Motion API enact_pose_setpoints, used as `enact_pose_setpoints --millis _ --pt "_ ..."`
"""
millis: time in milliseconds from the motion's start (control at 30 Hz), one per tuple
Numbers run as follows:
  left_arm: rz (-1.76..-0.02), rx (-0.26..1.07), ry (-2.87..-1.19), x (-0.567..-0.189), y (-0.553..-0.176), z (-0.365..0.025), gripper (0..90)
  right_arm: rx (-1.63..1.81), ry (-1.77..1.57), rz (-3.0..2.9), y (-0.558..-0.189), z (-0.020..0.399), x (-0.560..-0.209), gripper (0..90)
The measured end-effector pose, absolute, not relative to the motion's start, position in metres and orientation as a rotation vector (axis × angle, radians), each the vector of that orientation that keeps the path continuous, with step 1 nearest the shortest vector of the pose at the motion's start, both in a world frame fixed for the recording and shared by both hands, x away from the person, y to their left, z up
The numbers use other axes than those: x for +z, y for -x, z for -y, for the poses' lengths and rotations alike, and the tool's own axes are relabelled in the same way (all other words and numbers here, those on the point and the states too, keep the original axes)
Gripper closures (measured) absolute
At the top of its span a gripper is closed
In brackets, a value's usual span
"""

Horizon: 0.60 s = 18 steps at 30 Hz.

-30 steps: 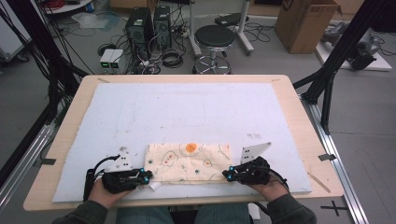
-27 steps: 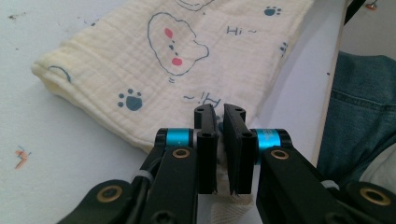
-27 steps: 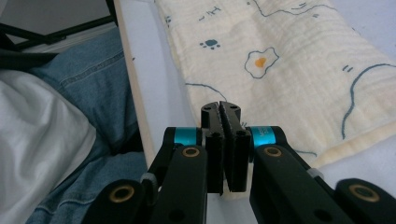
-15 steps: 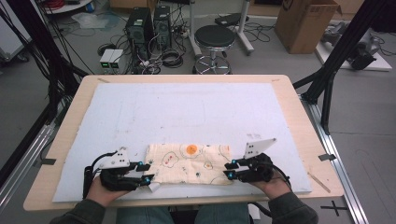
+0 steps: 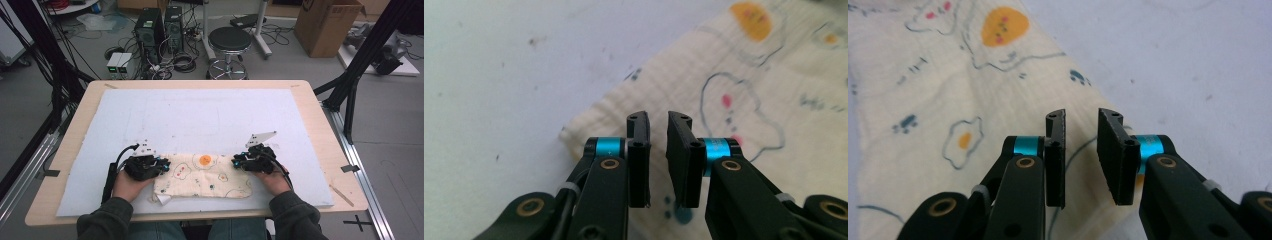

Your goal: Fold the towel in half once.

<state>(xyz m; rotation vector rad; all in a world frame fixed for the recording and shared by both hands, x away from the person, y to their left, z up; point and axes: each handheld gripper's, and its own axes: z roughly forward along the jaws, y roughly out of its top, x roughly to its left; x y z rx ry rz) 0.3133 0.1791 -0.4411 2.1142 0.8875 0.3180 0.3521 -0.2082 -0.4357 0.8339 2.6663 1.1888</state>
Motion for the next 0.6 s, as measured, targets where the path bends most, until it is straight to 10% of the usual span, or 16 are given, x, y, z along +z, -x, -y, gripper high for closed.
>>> enact_pose_setpoints --millis 600 --pt "-0.905 0.323 -1.998 -0.426 -0.319 -0.19 64.2 1.292 -0.874 -2.549 -0.354 0.231 -0.419 67.1"
